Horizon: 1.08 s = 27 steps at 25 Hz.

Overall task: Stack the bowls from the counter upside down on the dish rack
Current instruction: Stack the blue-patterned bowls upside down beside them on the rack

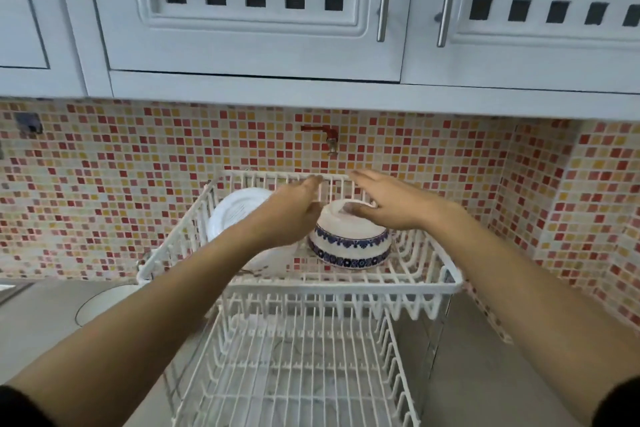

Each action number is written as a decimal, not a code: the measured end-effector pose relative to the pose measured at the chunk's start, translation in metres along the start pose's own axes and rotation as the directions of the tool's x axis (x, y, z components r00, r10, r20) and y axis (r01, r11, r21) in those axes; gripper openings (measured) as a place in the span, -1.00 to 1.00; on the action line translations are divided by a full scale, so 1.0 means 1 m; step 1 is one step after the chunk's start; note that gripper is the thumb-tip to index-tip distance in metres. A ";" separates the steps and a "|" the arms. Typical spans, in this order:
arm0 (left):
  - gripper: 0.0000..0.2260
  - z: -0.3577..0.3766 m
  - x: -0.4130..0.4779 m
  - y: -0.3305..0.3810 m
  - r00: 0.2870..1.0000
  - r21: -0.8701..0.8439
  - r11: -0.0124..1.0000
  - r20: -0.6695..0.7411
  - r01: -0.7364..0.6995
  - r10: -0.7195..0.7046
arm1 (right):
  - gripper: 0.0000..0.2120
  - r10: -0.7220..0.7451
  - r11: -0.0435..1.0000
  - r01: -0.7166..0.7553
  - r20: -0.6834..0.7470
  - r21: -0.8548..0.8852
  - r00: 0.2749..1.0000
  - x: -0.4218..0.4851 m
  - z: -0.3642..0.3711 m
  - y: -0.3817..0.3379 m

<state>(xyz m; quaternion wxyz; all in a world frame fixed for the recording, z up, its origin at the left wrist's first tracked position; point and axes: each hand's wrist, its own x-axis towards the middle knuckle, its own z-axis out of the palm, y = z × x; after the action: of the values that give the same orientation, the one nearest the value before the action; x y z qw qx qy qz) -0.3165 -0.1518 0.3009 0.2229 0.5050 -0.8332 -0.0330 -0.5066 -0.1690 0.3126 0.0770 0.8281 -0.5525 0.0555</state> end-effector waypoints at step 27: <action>-0.54 -0.004 -0.232 -0.366 0.842 0.003 0.854 0.170 0.520 -0.512 | -0.43 0.378 0.809 -0.330 0.000 0.486 0.926 0.134 0.206 -0.419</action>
<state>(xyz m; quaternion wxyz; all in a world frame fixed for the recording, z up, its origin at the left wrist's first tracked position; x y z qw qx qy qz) 0.0783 -0.1308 0.1230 0.1471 0.7010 -0.6812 -0.1512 -0.0670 -0.1717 0.1065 -0.1144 0.7000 -0.6616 0.2434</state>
